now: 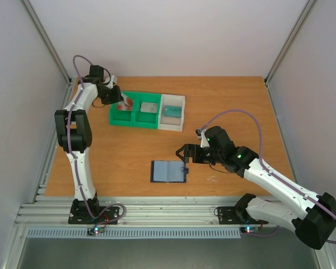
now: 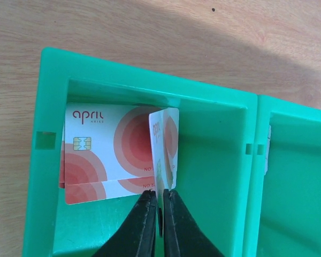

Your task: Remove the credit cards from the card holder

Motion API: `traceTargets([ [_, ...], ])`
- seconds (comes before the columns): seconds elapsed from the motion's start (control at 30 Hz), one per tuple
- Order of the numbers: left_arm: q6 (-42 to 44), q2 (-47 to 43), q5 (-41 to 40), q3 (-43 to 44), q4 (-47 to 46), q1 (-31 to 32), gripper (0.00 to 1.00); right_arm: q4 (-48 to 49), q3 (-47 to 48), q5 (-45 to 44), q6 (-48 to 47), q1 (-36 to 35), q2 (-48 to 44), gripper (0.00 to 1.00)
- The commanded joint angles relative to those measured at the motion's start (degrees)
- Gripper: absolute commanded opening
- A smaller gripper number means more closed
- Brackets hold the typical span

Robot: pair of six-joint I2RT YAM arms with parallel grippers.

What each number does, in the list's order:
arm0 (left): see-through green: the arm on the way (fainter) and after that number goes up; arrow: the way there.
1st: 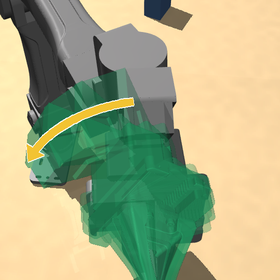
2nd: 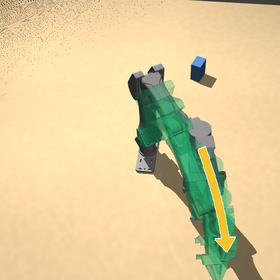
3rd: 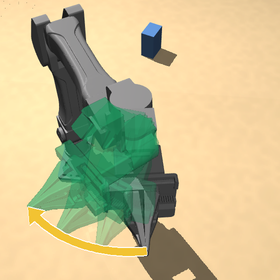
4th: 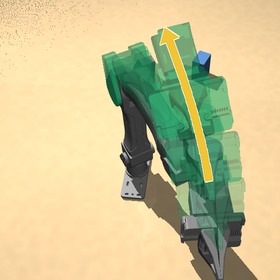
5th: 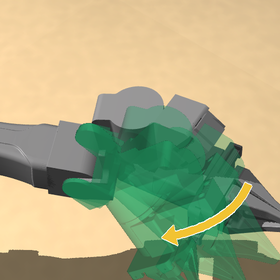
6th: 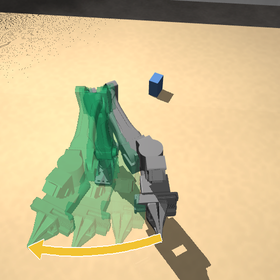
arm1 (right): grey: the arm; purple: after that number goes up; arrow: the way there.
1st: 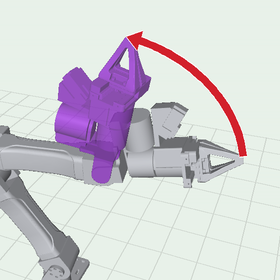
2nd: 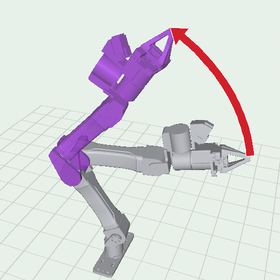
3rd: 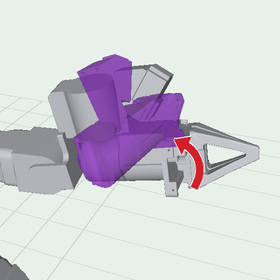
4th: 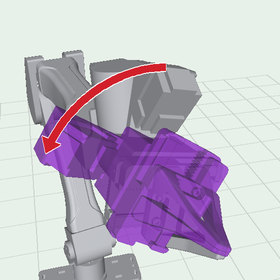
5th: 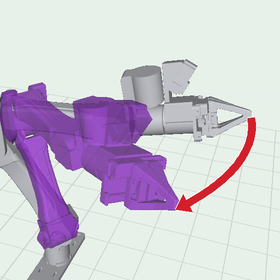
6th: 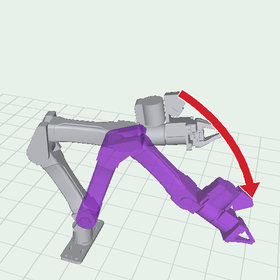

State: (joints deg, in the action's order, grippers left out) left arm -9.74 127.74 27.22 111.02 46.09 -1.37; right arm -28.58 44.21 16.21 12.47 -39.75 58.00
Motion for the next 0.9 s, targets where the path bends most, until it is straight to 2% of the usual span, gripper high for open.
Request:
traceTargets([
  [0.0,1.0,1.9,-0.2,2.5,0.5,-0.1,0.08,-0.5,1.6,-1.3,-1.2,0.2,-0.3,0.99],
  [0.13,0.5,2.8,-0.2,3.7,1.0,-0.1,0.14,-0.5,1.7,-1.4,-1.2,0.3,-0.5,0.98],
  [0.43,0.1,2.7,-2.3,5.1,1.4,-0.1,0.19,-1.2,2.0,-2.3,-1.5,0.2,-0.4,0.99],
  [0.57,-0.2,2.9,-2.6,5.5,1.4,-0.1,0.26,-1.3,2.2,-2.6,-1.5,0.2,-0.5,0.98],
  [0.87,-0.9,2.8,-3.6,8.3,3.0,-0.1,0.30,-2.2,1.8,-3.0,-1.2,0.2,-1.8,0.98],
])
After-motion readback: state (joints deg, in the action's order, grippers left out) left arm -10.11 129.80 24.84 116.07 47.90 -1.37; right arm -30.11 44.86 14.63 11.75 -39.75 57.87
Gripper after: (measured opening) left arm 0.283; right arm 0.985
